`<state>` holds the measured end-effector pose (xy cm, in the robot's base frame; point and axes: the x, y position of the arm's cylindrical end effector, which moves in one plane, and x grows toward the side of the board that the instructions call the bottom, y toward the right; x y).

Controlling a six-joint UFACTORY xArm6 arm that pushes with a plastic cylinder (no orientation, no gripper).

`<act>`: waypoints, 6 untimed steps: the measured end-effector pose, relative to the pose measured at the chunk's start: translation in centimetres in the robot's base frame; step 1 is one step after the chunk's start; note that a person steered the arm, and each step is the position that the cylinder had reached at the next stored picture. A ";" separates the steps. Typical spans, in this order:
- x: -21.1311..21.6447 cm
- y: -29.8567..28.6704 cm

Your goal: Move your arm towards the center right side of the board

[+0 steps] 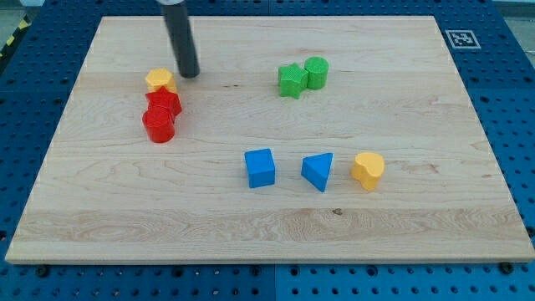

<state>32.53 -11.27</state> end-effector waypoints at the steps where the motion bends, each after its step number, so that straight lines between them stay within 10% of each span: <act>1: -0.9 5.2; 6: -0.8 29.1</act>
